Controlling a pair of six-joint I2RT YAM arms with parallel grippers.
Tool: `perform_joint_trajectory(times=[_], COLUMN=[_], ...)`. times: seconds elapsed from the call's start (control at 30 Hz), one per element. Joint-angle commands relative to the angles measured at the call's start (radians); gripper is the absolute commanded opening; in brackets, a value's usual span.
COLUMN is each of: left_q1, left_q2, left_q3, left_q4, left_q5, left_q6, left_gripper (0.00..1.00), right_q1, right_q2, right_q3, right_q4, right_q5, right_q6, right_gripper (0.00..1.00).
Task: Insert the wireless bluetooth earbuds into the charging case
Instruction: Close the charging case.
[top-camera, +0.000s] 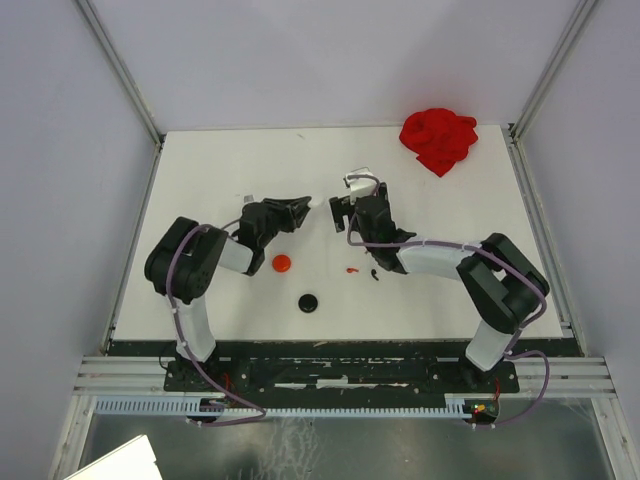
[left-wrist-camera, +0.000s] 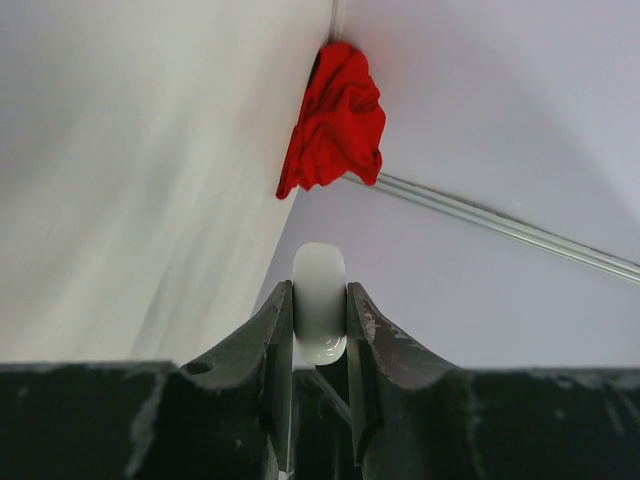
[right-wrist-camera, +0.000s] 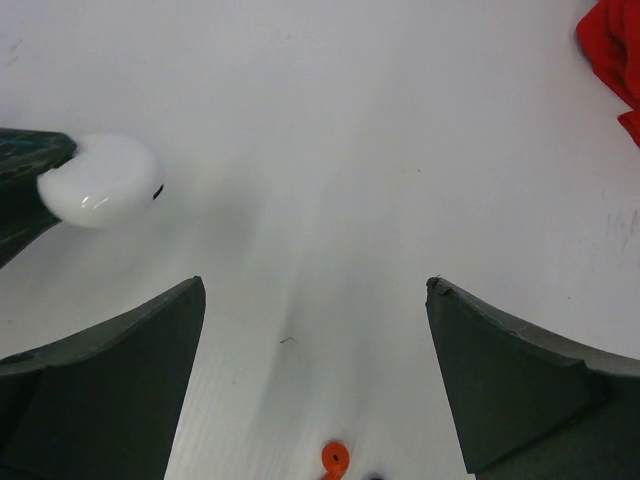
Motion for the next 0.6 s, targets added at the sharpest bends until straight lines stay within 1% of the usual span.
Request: perform_joint_trajectory(times=[0.0, 0.23, 0.37, 0.57], left_q1=[0.060, 0.096, 0.099, 0.099], left_q2=[0.063, 0.151, 0.171, 0.160], left_q3=[0.132, 0.251, 0.301, 0.330], left_q4=[-0.037, -0.148, -0.220, -0.312], left_q5=[0.075, 0.099, 0.089, 0.042], left_q6=[0.216, 0.380, 0.466, 0.562], left_gripper=[0.03, 0.03, 0.03, 0.04], right_q1=[-0.006, -0.006, -0.005, -0.005], right_q2=[-0.092, -0.117, -0.120, -0.105], right_q3=[0.114, 0.164, 0.168, 0.184], right_q4=[-0.372, -0.546, -0.562, -0.588], right_q5=[-0.069, -0.215, -0.249, -0.290], right_q6=[0.065, 0.076, 0.083, 0.090], right_gripper=[1.00, 0.99, 1.00, 1.00])
